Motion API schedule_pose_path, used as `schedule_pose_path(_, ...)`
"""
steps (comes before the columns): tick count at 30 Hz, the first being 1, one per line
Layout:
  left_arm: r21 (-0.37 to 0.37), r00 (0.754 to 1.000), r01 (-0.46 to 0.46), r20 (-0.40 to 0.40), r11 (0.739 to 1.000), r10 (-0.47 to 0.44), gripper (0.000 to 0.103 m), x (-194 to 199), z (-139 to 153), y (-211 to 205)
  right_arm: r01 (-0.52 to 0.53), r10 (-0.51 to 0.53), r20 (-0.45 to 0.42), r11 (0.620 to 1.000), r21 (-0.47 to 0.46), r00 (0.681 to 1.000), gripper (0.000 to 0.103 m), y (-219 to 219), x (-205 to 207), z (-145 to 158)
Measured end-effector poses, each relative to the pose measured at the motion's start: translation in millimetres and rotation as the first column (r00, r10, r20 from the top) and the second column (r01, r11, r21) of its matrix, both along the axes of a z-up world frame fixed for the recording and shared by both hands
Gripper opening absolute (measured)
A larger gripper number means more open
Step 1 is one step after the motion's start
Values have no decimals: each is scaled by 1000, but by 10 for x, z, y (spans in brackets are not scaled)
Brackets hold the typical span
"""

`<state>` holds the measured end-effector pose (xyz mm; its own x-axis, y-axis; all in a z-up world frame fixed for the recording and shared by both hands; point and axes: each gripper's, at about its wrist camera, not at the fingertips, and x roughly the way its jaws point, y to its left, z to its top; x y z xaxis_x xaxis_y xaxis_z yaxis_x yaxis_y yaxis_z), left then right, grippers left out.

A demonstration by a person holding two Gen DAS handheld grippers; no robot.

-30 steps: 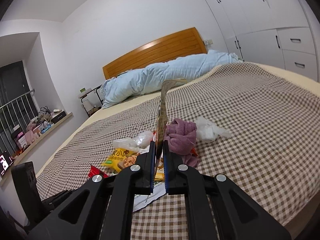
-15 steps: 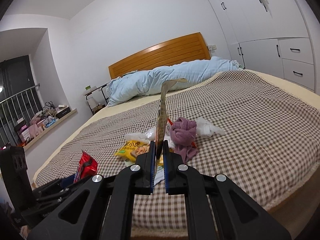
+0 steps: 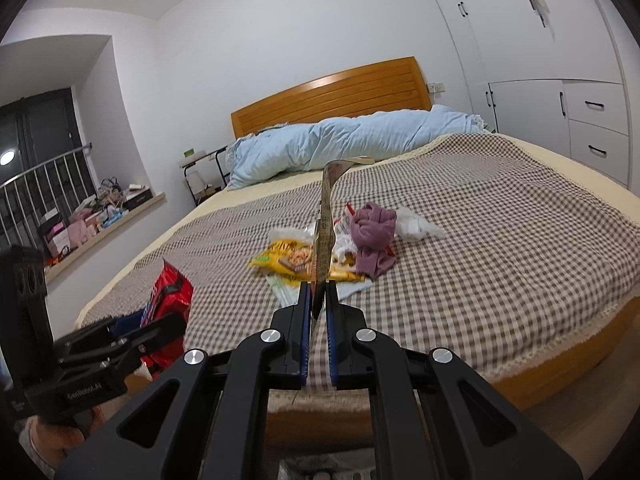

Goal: Collect trash
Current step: 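Carry the red packet and gold packet off the bed down to the bin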

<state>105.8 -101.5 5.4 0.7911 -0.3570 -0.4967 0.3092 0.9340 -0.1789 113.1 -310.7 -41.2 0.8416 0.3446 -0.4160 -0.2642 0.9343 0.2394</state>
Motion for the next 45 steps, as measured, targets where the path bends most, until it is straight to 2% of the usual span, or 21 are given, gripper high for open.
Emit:
schedule_pose_path(11,22,997,41,-70,999,-39,50,-287,-268,-91,-38,37,-73,999,-17,997,7,-42,-266,-299)
schedule_pose_path(19,28,989,61,-138,998,-56,50,-470,-579,-107,-49,42,-164,998,-39,986,7,-9,-420,-673)
schedule_pose_path(35,57,956,95,-283,994,-75,50,-540,-1410,-142,-69,26,-371,992,-105,928,7,100,-553,-1453)
schedule_pose_path(45,65,928,95,-368,993,-64,50,-437,-1875,-106,-53,-15,-487,991,-126,873,7,49,-449,-1972)
